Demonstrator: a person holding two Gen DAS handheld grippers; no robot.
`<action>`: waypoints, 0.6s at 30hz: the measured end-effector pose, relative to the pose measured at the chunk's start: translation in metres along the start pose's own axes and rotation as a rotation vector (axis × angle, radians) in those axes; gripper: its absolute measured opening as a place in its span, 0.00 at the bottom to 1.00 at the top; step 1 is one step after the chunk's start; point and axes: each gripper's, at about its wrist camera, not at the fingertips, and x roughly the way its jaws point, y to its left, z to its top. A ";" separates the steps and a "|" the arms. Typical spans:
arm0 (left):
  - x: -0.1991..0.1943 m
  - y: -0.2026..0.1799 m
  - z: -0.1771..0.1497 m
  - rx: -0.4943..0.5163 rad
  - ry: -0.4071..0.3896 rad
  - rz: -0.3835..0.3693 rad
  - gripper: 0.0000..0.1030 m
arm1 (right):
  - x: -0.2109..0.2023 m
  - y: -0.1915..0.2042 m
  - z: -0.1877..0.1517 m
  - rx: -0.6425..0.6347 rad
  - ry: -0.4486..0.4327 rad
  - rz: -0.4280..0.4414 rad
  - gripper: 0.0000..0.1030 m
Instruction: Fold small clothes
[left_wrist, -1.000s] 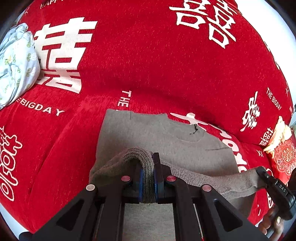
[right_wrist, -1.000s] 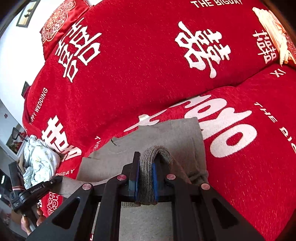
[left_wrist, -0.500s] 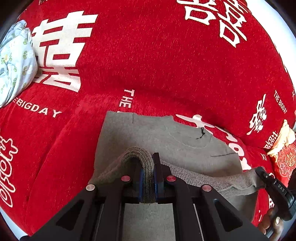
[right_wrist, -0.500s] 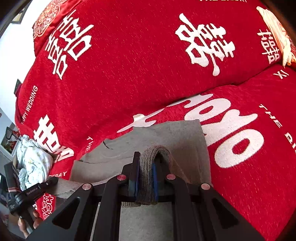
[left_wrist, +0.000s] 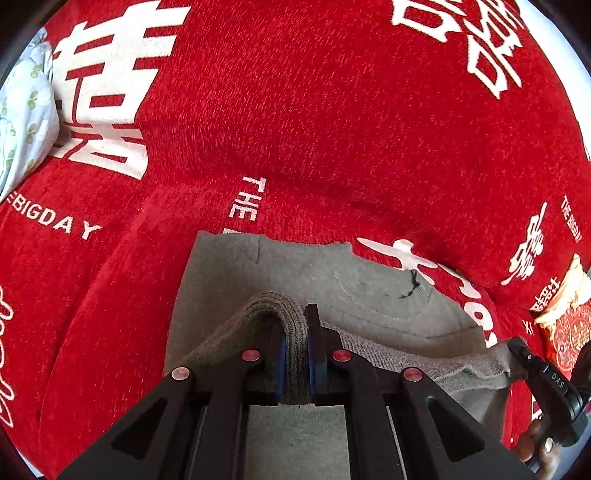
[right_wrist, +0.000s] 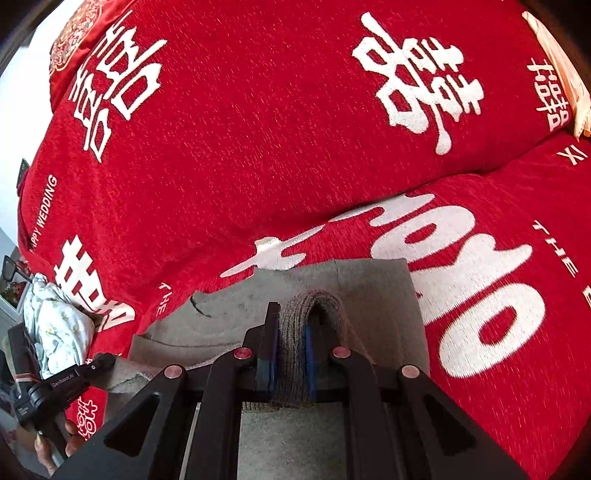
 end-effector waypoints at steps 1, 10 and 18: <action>0.003 0.001 0.002 -0.005 0.003 0.000 0.09 | 0.003 0.000 0.002 -0.001 0.002 0.000 0.12; 0.022 0.006 0.015 -0.039 0.022 0.000 0.09 | 0.027 0.002 0.014 -0.008 0.027 -0.015 0.12; 0.040 0.004 0.025 -0.041 0.040 0.019 0.09 | 0.048 -0.002 0.019 0.001 0.056 -0.037 0.12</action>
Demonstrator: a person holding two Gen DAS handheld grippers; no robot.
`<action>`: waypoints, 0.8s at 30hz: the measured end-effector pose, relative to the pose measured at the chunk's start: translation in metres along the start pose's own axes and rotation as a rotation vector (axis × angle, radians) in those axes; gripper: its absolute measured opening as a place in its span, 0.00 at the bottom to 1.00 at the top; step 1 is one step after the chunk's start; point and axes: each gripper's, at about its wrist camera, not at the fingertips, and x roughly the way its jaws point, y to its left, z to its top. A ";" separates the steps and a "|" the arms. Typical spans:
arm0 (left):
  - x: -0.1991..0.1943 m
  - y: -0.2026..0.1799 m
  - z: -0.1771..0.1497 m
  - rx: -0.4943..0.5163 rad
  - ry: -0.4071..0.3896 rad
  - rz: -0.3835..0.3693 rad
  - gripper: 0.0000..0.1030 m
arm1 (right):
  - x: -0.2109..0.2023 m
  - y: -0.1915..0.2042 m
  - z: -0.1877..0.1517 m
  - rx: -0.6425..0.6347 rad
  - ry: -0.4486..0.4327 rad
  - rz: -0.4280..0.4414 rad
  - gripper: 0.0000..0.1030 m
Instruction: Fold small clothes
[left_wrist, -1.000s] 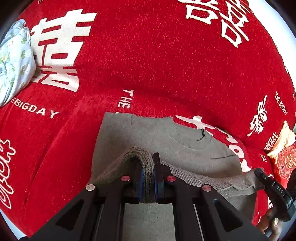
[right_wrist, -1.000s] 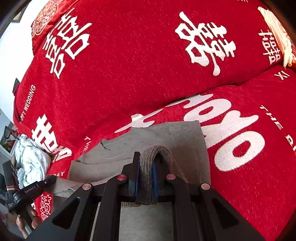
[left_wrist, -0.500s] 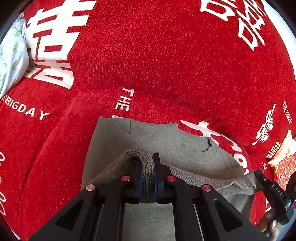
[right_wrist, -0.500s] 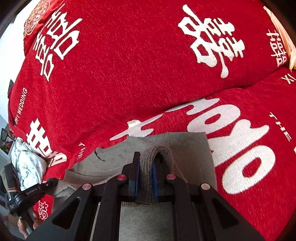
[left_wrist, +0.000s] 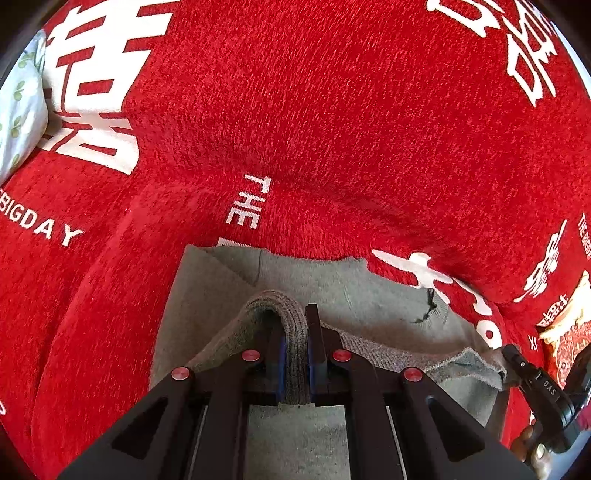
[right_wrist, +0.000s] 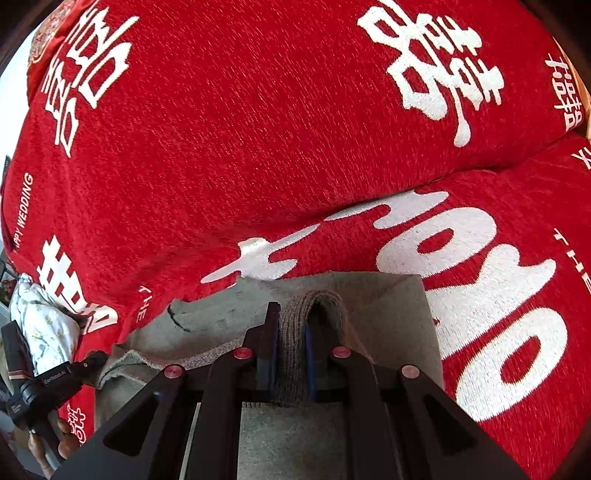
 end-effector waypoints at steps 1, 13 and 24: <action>0.002 0.000 0.001 0.001 0.002 0.004 0.09 | 0.002 0.000 0.000 -0.002 0.002 -0.002 0.12; 0.042 0.020 0.013 -0.047 0.113 0.010 0.18 | 0.039 -0.011 0.002 0.035 0.069 -0.011 0.18; 0.002 0.025 0.014 -0.086 0.015 -0.114 0.83 | 0.002 -0.009 0.000 0.001 -0.028 0.018 0.69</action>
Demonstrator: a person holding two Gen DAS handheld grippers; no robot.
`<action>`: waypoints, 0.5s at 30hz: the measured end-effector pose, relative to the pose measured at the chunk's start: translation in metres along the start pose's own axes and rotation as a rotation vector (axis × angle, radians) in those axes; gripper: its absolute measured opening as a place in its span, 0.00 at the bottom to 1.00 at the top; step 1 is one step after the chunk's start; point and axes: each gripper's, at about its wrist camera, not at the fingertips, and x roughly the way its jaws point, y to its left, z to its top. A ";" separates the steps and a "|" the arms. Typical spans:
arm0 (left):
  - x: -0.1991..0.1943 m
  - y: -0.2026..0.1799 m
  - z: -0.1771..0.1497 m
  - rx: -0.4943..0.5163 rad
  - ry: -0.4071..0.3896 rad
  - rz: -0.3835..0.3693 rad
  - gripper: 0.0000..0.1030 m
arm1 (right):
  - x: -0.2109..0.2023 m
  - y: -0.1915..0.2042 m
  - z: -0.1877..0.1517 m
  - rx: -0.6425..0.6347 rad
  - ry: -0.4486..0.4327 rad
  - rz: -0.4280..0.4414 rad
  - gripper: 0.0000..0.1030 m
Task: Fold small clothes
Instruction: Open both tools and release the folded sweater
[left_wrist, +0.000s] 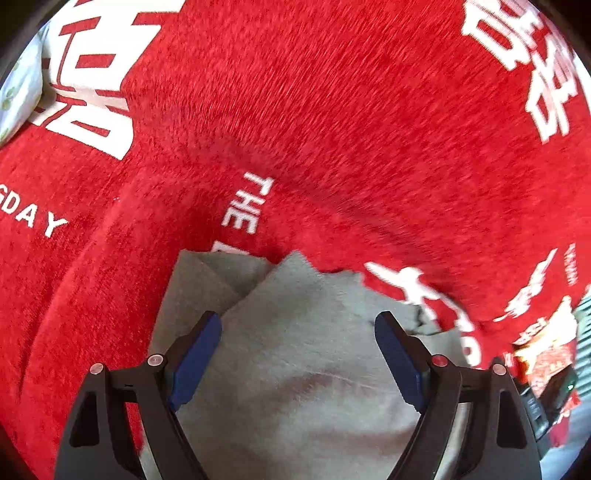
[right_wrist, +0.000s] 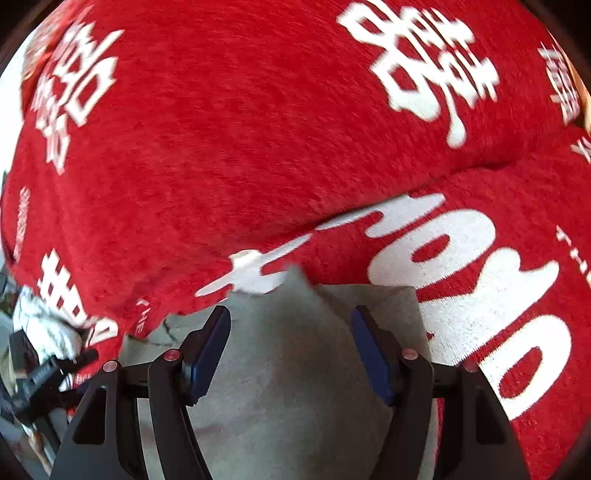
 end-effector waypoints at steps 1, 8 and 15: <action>0.000 -0.005 -0.003 0.019 0.001 -0.006 0.83 | 0.000 0.010 -0.003 -0.051 0.008 0.002 0.69; 0.043 -0.040 -0.022 0.277 0.050 0.238 0.83 | 0.044 0.042 -0.020 -0.249 0.159 -0.083 0.69; 0.039 -0.032 -0.035 0.361 0.000 0.372 0.83 | 0.043 0.018 -0.023 -0.276 0.133 -0.207 0.69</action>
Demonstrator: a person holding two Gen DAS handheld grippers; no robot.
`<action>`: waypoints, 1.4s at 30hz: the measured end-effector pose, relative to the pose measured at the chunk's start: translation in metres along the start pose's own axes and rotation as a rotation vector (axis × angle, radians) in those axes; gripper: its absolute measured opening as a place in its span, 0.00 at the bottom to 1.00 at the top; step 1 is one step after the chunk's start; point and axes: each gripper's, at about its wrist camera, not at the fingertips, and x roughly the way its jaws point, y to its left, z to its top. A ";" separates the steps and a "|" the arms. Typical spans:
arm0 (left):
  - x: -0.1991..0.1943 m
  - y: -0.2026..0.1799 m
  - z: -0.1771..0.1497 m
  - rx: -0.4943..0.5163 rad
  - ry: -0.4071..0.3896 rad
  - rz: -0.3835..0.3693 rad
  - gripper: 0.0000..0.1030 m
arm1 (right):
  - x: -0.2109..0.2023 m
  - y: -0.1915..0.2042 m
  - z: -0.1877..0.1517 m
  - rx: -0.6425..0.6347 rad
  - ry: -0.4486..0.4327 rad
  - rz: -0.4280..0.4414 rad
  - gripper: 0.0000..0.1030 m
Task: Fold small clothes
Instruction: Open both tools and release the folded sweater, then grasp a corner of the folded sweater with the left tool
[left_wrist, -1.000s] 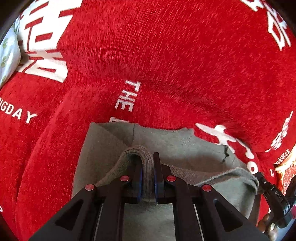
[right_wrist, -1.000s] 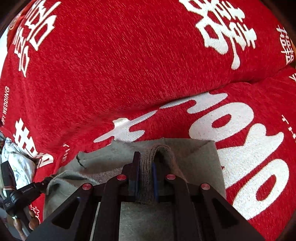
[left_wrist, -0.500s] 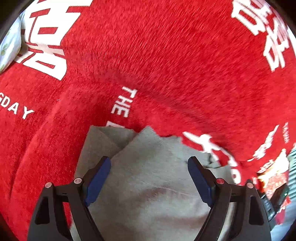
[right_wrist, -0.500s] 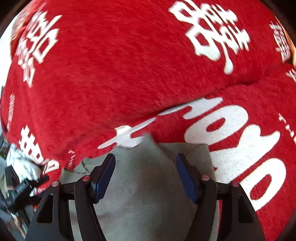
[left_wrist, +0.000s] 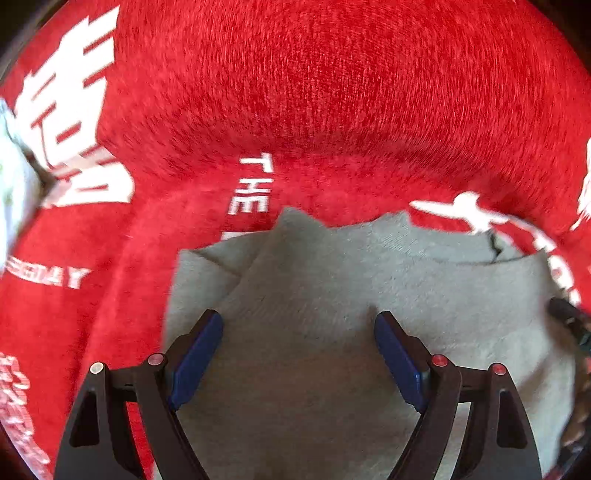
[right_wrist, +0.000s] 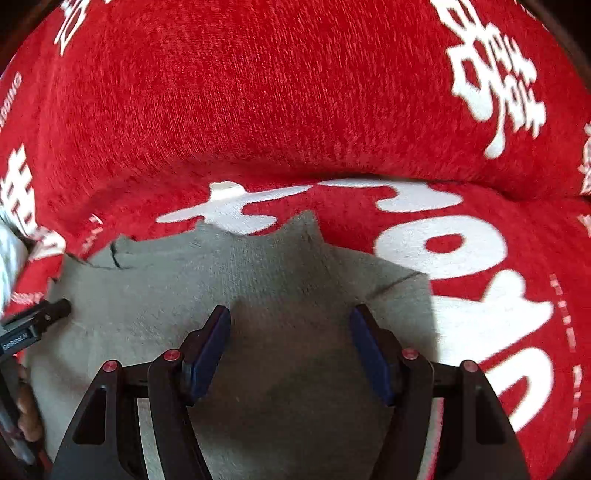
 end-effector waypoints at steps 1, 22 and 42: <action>-0.006 0.000 -0.003 -0.004 -0.009 0.021 0.83 | -0.006 0.003 -0.002 -0.008 -0.011 -0.034 0.69; -0.092 0.009 -0.121 -0.043 -0.083 -0.147 0.84 | -0.104 0.031 -0.117 -0.082 -0.138 0.001 0.77; -0.116 0.057 -0.218 -0.070 -0.086 -0.101 0.84 | -0.136 0.004 -0.203 -0.065 -0.152 -0.074 0.79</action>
